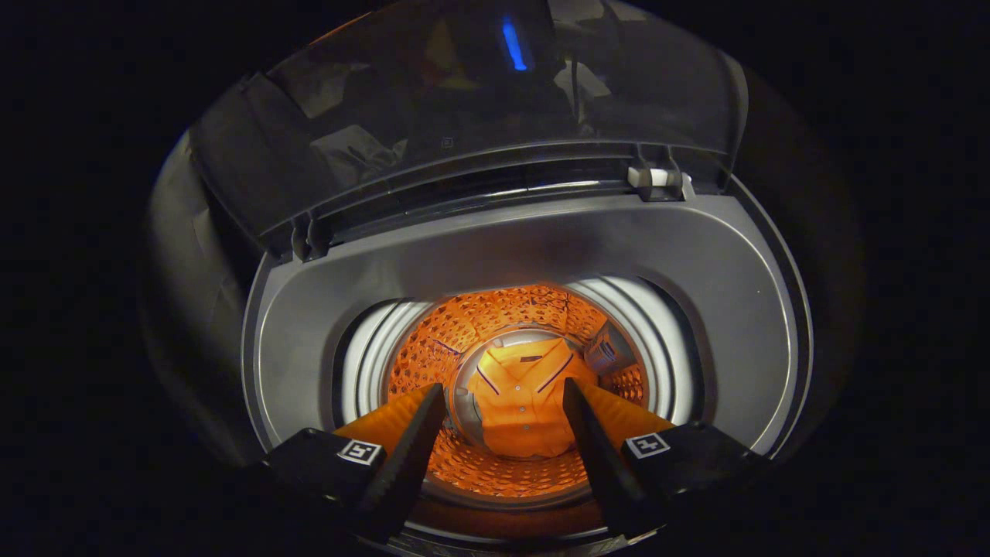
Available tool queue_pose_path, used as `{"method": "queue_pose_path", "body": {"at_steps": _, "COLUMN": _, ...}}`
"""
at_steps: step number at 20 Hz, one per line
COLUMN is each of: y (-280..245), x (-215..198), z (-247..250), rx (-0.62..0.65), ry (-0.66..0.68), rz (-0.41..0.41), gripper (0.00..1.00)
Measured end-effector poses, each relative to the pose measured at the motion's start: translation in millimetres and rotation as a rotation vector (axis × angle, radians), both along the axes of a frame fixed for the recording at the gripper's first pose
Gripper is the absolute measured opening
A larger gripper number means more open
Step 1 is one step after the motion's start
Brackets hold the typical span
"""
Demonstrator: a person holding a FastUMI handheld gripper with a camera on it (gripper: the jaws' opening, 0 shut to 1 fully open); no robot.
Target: Put the clothes into the washing machine and then close the washing machine lid.
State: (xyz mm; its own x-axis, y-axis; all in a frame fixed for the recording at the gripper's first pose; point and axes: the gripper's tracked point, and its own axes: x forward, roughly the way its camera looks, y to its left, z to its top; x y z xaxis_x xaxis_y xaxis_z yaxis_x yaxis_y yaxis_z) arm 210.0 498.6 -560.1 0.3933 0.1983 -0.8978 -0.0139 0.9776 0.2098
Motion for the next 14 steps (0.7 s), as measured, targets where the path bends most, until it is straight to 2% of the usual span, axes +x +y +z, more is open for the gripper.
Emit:
{"method": "queue_pose_path", "body": {"at_steps": 7, "y": 2.3, "x": -0.5, "z": 25.6, "rx": -0.001, "ry": -0.069, "rz": 0.011, "gripper": 0.99}}
{"method": "queue_pose_path", "body": {"at_steps": 14, "y": 8.3, "x": -2.4, "z": 117.2, "rx": 0.053, "ry": -0.290, "rz": 0.032, "gripper": 0.99}}
